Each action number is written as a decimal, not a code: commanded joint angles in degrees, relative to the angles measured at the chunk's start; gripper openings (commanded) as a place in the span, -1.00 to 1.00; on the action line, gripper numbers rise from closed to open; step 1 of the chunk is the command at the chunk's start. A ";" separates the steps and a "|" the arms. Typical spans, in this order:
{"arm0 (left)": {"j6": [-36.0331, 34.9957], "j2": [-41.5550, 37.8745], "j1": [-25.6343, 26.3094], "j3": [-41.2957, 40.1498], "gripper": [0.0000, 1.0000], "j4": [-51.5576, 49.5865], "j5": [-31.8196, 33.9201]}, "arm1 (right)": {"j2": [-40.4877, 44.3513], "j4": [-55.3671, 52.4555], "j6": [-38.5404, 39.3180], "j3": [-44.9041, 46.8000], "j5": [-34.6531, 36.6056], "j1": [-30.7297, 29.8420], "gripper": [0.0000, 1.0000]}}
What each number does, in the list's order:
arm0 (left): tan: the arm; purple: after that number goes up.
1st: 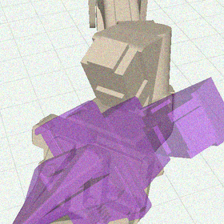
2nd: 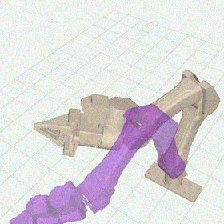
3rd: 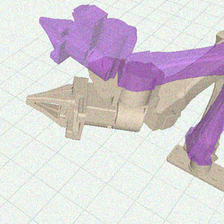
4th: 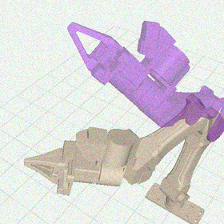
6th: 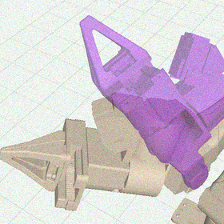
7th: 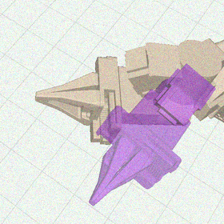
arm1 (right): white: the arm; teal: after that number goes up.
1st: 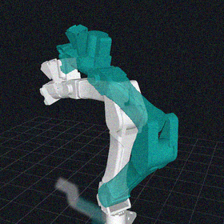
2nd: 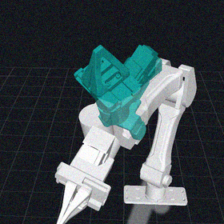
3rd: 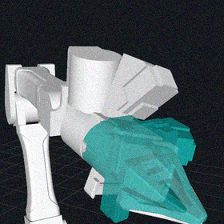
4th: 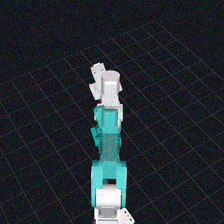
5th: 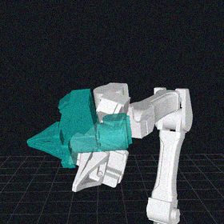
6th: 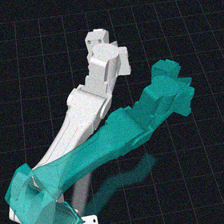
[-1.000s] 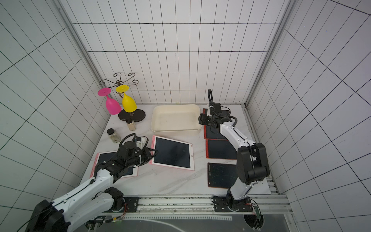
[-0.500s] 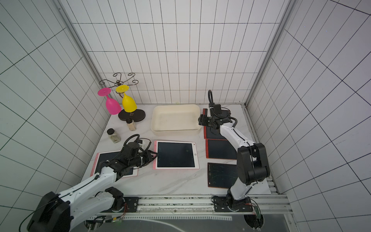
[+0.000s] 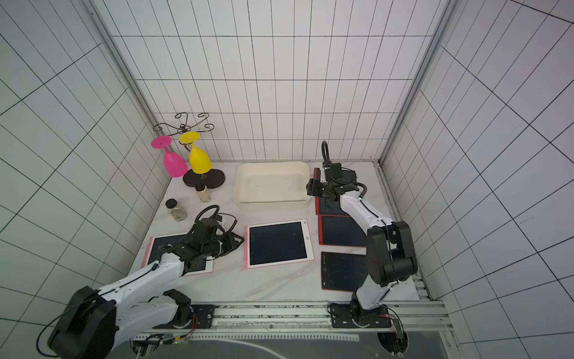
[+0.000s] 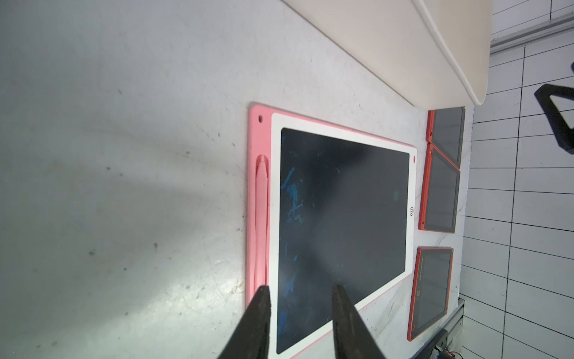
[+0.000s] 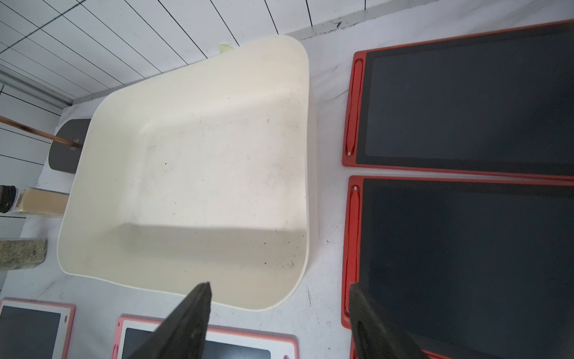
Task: Take out the writing tablet from the storage box
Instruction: Place the writing tablet at the center of the board, then reset both arms
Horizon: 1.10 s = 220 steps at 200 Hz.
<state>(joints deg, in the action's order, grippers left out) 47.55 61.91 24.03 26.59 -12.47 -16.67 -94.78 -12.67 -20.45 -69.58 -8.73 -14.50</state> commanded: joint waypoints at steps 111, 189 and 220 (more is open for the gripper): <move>-14.29 0.03 -12.14 15.80 0.42 -4.16 5.60 | 15.22 14.86 -4.68 18.15 10.75 -5.80 0.96; -23.31 0.60 -16.42 20.41 0.49 2.21 8.15 | 21.01 16.62 -1.72 22.21 14.29 -4.86 0.96; -23.70 0.23 -16.78 19.00 0.58 7.67 10.14 | 23.62 17.06 1.30 23.20 21.04 -4.62 0.96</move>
<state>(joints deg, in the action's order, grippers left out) 26.26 62.35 7.70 45.65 -11.00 -8.71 -73.76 1.83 -22.28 -48.42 5.87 -19.75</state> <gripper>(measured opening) 0.775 0.983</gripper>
